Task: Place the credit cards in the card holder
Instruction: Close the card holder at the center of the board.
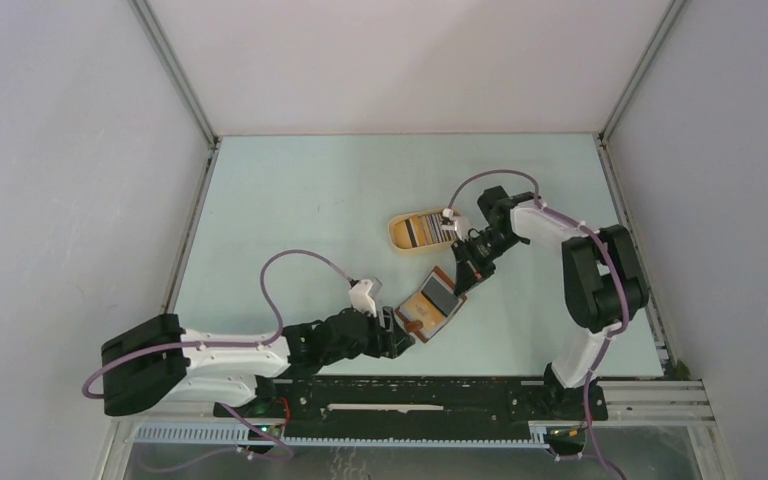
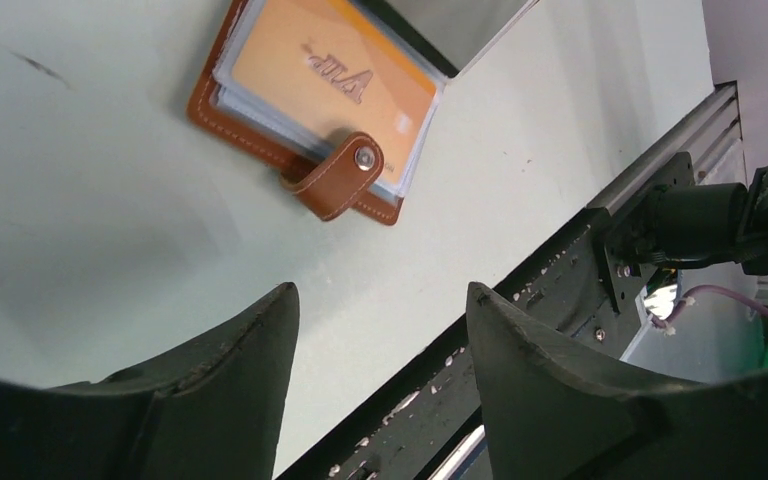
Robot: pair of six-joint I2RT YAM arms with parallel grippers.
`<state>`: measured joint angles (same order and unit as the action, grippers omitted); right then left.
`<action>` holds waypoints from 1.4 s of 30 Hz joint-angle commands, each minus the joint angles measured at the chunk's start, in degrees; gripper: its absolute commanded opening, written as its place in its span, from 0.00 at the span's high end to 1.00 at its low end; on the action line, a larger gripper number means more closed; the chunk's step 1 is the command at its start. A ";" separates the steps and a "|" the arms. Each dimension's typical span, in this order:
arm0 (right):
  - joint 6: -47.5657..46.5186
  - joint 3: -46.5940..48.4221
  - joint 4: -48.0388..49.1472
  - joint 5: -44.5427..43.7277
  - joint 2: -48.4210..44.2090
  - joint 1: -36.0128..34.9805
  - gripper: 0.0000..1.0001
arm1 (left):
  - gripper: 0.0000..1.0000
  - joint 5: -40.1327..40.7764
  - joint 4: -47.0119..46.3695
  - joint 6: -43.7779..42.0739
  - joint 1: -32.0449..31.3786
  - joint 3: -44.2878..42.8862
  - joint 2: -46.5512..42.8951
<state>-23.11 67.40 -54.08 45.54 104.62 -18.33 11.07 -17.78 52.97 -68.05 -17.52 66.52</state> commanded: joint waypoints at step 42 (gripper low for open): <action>-0.53 -0.58 2.58 -5.29 -6.44 -2.20 1.00 | 0.50 16.99 33.15 -22.71 -3.32 -39.16 30.82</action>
<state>-23.16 67.00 -51.48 39.05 99.55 -20.71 24.40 12.51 29.56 -70.91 -52.64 96.29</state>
